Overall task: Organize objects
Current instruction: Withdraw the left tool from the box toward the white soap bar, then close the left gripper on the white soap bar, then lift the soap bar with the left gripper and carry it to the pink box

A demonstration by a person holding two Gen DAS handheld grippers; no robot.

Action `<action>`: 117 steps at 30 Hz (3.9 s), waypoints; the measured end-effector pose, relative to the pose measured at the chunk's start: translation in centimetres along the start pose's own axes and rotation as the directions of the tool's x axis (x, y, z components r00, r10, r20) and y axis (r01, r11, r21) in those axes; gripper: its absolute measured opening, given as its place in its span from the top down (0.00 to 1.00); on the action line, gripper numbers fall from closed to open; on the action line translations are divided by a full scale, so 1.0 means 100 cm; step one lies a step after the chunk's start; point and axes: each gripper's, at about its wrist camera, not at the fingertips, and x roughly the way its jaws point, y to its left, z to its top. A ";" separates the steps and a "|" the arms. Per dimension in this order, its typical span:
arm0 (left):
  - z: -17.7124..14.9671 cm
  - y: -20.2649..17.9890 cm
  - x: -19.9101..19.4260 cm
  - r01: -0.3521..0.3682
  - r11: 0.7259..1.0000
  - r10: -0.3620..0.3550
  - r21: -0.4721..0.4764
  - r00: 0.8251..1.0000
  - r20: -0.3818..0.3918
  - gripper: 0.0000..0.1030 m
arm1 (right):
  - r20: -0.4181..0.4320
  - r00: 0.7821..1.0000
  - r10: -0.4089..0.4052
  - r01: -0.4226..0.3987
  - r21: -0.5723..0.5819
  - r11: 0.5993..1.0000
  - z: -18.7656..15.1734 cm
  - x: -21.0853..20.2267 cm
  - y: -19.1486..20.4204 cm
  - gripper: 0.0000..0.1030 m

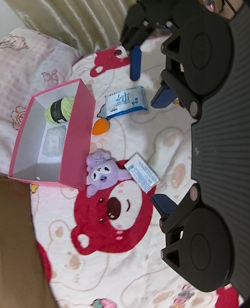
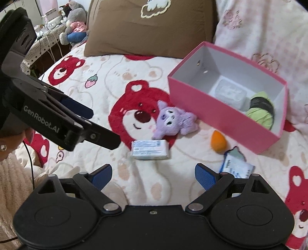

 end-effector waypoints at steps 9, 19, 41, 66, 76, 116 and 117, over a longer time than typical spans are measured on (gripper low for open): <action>-0.010 0.028 0.017 -0.017 0.999 0.018 -0.042 1.000 0.014 0.08 | -0.037 0.997 0.061 -0.061 -0.005 0.998 -0.002 0.032 0.009 0.08; -0.031 0.044 0.037 -0.023 0.998 0.024 -0.054 0.999 0.025 0.09 | 0.027 0.995 0.098 -0.097 -0.037 0.995 -0.010 0.057 0.018 0.08; -0.045 0.046 0.087 -0.096 0.987 0.111 -0.130 0.987 0.117 0.17 | 0.189 0.982 0.021 -0.019 -0.012 1.000 -0.040 0.131 -0.009 0.10; -0.042 0.071 0.122 -0.128 0.973 0.154 -0.190 0.980 0.126 0.57 | 0.182 0.981 0.062 -0.033 -0.159 0.987 -0.038 0.170 0.000 0.13; -0.040 0.062 0.123 -0.128 0.980 0.145 -0.153 0.983 0.108 0.62 | 0.187 0.981 0.048 -0.029 -0.104 0.994 -0.042 0.171 -0.001 0.22; -0.035 0.041 0.128 -0.079 0.994 0.087 -0.070 0.989 0.124 0.60 | 0.207 0.978 0.029 -0.020 -0.044 0.999 -0.043 0.165 0.006 0.16; -0.036 0.040 0.129 -0.077 0.995 0.085 -0.070 0.990 0.117 0.60 | 0.207 0.978 0.028 -0.019 -0.043 0.999 -0.043 0.163 0.007 0.16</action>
